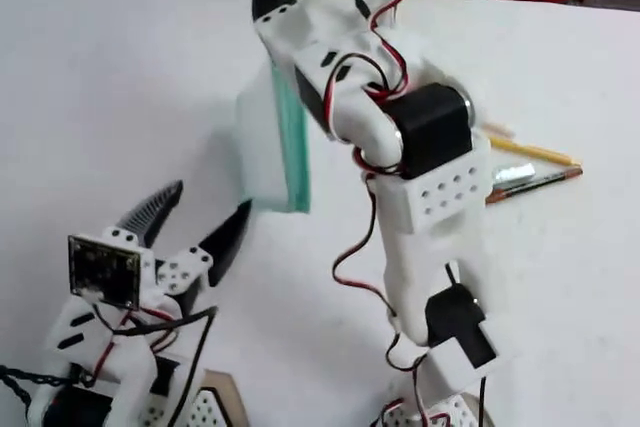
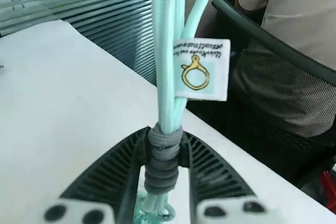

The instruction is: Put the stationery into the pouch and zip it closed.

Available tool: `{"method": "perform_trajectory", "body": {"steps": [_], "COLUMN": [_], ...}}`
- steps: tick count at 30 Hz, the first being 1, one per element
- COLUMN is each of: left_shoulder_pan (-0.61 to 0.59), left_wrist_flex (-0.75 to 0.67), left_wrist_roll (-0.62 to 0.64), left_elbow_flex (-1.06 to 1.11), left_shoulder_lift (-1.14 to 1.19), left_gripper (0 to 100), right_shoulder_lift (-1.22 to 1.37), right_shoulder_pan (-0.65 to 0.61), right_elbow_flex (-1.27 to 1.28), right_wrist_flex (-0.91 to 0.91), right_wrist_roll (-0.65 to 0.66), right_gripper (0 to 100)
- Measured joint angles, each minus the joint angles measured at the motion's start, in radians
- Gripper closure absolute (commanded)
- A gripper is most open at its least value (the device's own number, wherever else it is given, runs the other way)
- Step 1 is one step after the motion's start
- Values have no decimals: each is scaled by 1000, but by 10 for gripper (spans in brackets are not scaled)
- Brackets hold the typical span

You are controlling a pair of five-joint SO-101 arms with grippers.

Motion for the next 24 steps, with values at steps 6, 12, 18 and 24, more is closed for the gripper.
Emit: {"method": "perform_trajectory", "body": {"steps": [6,12,18,24], "left_shoulder_pan": [-34,-35,-35,23], "left_wrist_flex": [0,0,0,68], "left_wrist_roll": [0,0,0,-87], "left_elbow_flex": [-3,-3,-40,-120], "left_shoulder_lift": [0,0,0,0], "left_gripper": [718,718,716,717], "right_shoulder_lift": [-18,-87,-117,-117], "right_shoulder_pan": [-2,-20,-120,-201], "right_elbow_flex": [0,-34,-40,-40], "right_wrist_flex": [-9,9,103,198], "right_wrist_roll": [0,0,0,0], "right_gripper": [979,978,978,978]}}
